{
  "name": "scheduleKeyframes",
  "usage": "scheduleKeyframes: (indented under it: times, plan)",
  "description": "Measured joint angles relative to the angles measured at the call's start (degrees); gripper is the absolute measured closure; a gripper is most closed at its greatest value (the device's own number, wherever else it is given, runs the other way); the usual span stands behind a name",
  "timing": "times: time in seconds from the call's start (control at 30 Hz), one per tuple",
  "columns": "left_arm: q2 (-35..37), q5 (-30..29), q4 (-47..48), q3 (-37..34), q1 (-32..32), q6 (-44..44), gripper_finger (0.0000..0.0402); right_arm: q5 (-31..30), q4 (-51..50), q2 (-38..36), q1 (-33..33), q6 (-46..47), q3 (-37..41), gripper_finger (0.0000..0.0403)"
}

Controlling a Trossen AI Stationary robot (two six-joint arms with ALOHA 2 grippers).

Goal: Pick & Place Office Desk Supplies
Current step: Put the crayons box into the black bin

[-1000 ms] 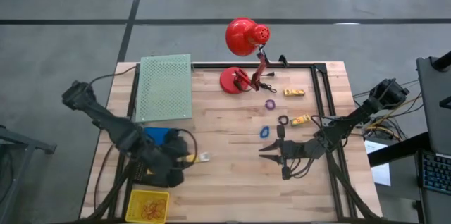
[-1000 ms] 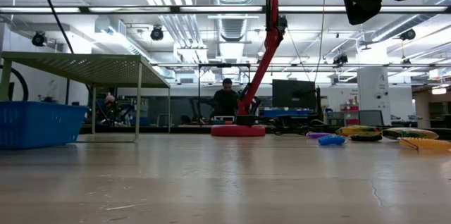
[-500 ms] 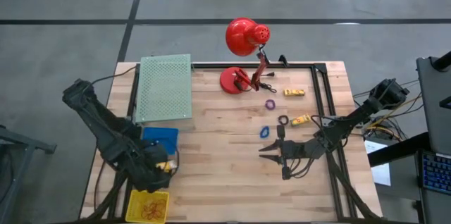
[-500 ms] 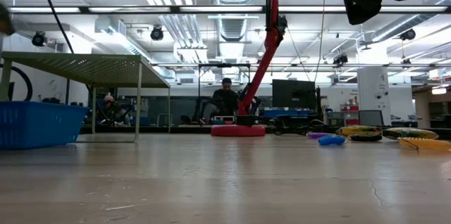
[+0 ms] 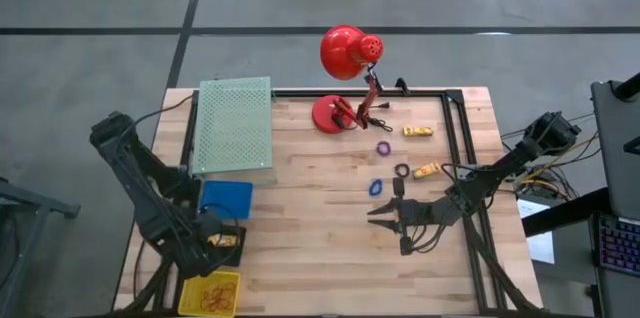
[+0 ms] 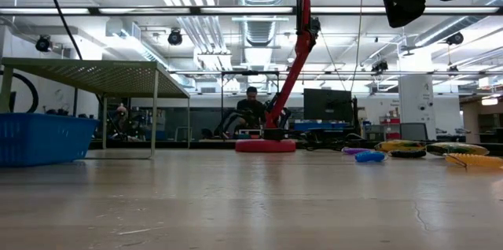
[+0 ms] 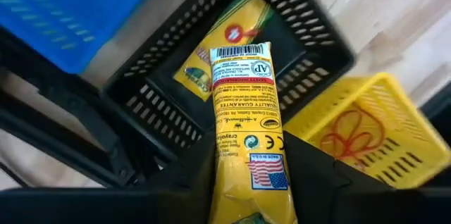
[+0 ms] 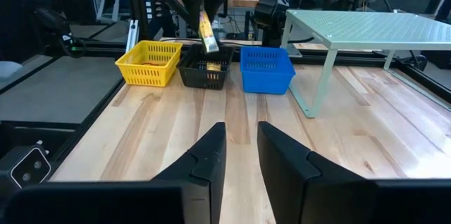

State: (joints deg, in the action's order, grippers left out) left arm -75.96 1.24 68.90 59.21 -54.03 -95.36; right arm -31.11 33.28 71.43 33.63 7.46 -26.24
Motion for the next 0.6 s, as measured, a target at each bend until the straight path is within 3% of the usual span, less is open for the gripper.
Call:
scheduleKeyframes:
  times: [0.3, 0.6]
  plan:
    - [0.0, 5.4, -8.4, -9.0, 0.1, 1.6, 0.0258, 0.0, 0.0, 0.0, 0.0, 0.0, 0.0, 0.0314]
    - [0.0, 6.3, -11.0, -9.9, 0.7, 2.4, 0.0237, 0.0, 0.0, 0.0, 0.0, 0.0, 0.0, 0.0326]
